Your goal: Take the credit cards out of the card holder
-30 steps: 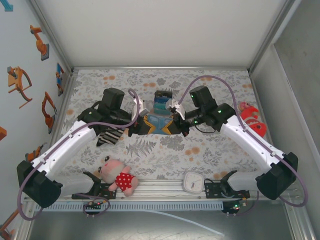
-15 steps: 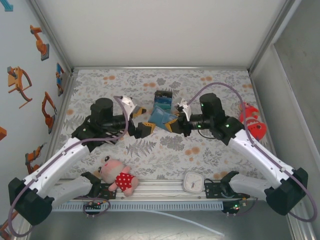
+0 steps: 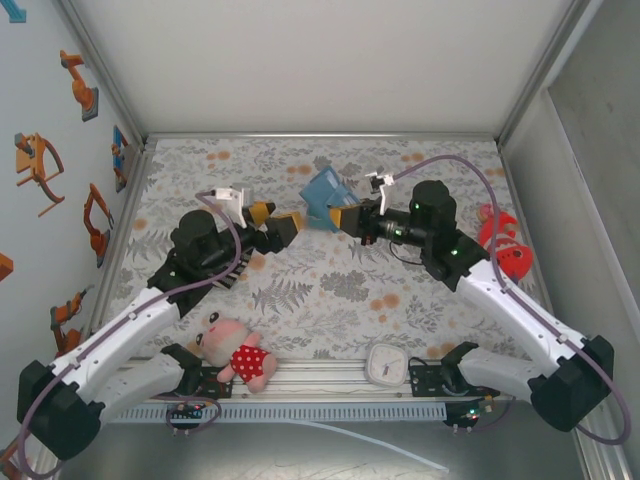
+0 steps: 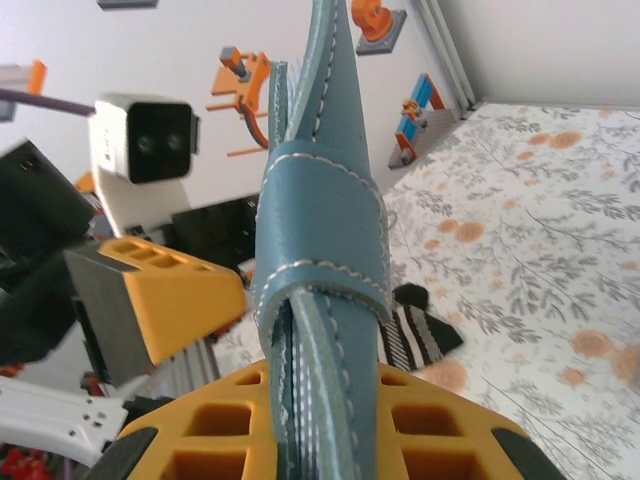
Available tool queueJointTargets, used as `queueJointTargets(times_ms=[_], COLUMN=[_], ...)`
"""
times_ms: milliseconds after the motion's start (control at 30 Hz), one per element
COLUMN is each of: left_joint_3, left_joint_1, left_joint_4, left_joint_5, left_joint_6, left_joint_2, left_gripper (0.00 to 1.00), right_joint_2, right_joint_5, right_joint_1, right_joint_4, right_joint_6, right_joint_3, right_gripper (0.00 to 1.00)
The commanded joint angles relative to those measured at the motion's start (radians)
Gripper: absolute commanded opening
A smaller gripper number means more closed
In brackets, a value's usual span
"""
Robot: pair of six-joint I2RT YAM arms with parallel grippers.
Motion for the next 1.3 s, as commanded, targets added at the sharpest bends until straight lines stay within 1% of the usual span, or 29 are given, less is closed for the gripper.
queueJointTargets(times_ms=[0,33,133,233,367,533,633,733,767,800,900,1000,1067,1133,1200,1267], left_joint_3=[-0.004,-0.005,0.005,0.03,0.037,0.04,0.049,0.056,0.058,0.059,0.069,0.093,0.119,0.152,0.183,0.215], left_joint_1=[-0.002,-0.002,-0.002,-0.005,-0.008,-0.013,-0.012,-0.013,-0.012,-0.013,-0.012,-0.012,-0.012,-0.012,-0.012,-0.012], left_joint_4=[0.229,0.278,0.411,0.48,0.515,0.558,0.564,0.562,0.56,0.555,0.484,0.366,0.25,0.117,0.013,-0.081], left_joint_5=[0.096,0.127,0.229,0.302,0.315,0.328,0.325,0.323,0.323,0.322,0.308,0.302,0.288,0.28,0.285,0.306], left_joint_6=[-0.096,-0.113,-0.15,-0.171,-0.176,-0.176,-0.166,-0.159,-0.157,-0.154,-0.131,-0.088,-0.049,-0.007,0.026,0.054], left_joint_2=[0.032,0.048,0.099,0.142,0.174,0.187,0.192,0.198,0.198,0.198,0.184,0.16,0.141,0.125,0.115,0.113], left_gripper=[0.98,0.99,0.85,0.75,0.59,0.49,0.37,0.23,0.18,0.15,0.05,0.0,0.0,0.0,0.0,0.0], right_joint_2=[0.009,0.012,0.028,0.04,0.054,0.075,0.094,0.103,0.099,0.09,0.04,-0.022,-0.066,-0.104,-0.128,-0.138], right_joint_5=[-0.062,-0.074,-0.109,-0.135,-0.163,-0.191,-0.203,-0.211,-0.209,-0.2,-0.129,-0.023,0.052,0.114,0.143,0.151], right_joint_1=[-0.005,-0.005,-0.005,-0.005,-0.005,-0.005,-0.005,-0.005,-0.006,-0.005,-0.005,-0.005,-0.005,-0.007,-0.007,-0.007], right_joint_4=[0.19,0.212,0.271,0.331,0.373,0.348,0.33,0.3,0.267,0.217,0.057,-0.114,-0.192,-0.245,-0.277,-0.293], right_joint_6=[0.137,0.154,0.2,0.244,0.277,0.275,0.277,0.267,0.25,0.22,0.114,-0.007,-0.064,-0.104,-0.133,-0.153], right_joint_3=[-0.017,-0.02,-0.028,-0.038,-0.041,-0.041,-0.041,-0.04,-0.033,-0.026,-0.004,0.025,0.037,0.044,0.055,0.068], right_gripper=[0.0,0.0,0.0,0.0,0.0,0.0,0.0,0.0,0.0,0.02,0.3,0.47,0.56,0.68,0.77,0.83])
